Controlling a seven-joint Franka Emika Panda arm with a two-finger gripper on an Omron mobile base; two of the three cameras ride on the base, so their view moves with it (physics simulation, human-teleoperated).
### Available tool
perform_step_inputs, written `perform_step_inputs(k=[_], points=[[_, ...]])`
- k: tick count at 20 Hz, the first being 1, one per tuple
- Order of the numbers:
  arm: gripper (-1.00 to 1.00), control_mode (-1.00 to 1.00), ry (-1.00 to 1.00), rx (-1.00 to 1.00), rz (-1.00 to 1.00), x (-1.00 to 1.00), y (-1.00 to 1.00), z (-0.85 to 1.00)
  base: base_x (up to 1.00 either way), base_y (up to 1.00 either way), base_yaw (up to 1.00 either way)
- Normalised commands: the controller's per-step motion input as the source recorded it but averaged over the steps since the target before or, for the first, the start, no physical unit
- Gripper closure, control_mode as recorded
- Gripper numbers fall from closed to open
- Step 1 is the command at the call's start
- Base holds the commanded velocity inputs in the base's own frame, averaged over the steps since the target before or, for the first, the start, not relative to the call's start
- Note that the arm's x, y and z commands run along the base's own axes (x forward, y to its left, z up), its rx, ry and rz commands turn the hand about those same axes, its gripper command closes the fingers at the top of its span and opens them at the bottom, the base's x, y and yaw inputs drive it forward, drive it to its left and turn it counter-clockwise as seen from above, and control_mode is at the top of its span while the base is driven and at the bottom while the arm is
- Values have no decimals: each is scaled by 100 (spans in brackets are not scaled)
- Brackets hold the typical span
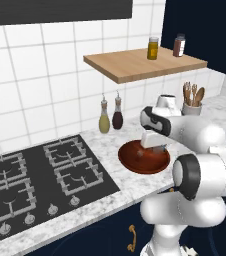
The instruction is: Grab a lemon wedge from the fridge and one ice cube from the ice bowl, and put them in the glass of lemonade.
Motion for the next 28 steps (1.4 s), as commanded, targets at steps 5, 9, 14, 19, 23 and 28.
perform_step_inputs(k=[5, 9, 14, 19, 23, 28], points=[[100, -100, -1, -11, -2, -6, -98, 67, 0, 0, 0], [100, -100, 2, -4, -3, 0, -88, 16, 0, 0, 0], [100, -100, 0, 3, 0, 16, -53, -10, 0, 0, 0], [100, -100, 0, 0, 0, 14, -18, -2, 0, 0, 0], [100, -100, -4, 0, 0, 18, -2, 0, 0, 0, 0], [100, -100, -5, 0, 0, 9, 0, 0, 0, 0, 0]])
